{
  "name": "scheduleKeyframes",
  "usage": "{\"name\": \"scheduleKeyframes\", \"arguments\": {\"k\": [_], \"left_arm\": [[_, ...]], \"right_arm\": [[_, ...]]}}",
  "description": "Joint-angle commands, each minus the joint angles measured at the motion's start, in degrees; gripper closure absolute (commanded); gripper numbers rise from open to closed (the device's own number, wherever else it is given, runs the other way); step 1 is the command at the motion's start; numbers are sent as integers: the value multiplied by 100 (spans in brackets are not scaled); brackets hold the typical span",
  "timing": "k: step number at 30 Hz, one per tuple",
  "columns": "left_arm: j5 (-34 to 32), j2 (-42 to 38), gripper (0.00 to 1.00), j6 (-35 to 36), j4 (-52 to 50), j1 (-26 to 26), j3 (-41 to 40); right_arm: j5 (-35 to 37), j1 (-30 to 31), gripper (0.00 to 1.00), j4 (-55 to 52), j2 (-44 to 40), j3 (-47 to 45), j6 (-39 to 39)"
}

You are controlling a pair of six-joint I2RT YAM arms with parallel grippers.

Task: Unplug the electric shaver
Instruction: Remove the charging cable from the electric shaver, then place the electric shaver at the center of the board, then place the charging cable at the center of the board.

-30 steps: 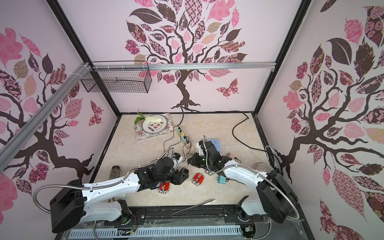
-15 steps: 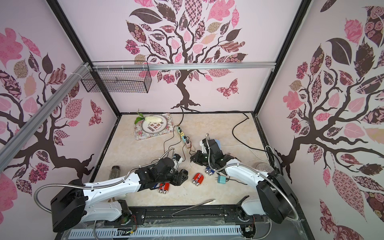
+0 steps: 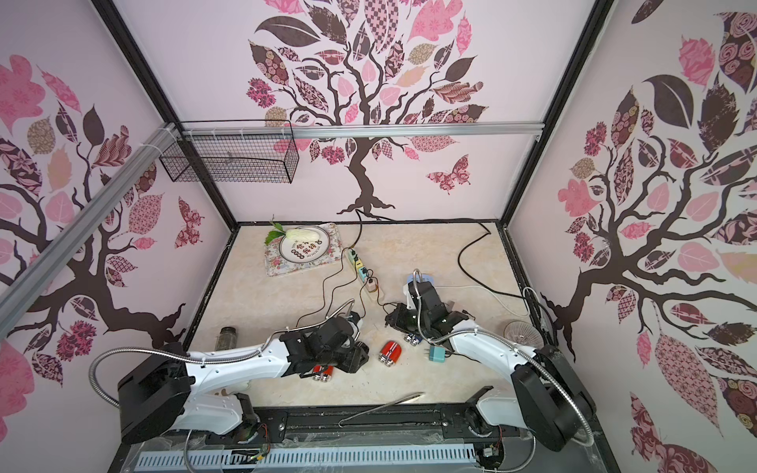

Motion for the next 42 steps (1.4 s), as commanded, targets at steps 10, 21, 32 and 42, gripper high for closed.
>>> {"name": "scheduleKeyframes", "arguments": {"k": [10, 21, 32, 42], "left_arm": [[-578, 518, 84, 139, -275, -307, 707], [-692, 770, 84, 123, -401, -395, 883], [-913, 1055, 82, 14, -745, -435, 1111], [-1312, 1311, 77, -3, -1251, -484, 1374]], "right_arm": [[291, -26, 91, -106, 269, -139, -103], [382, -26, 91, 76, 849, -157, -129], [423, 7, 90, 184, 1148, -122, -150], [583, 70, 85, 149, 1323, -57, -171]]}}
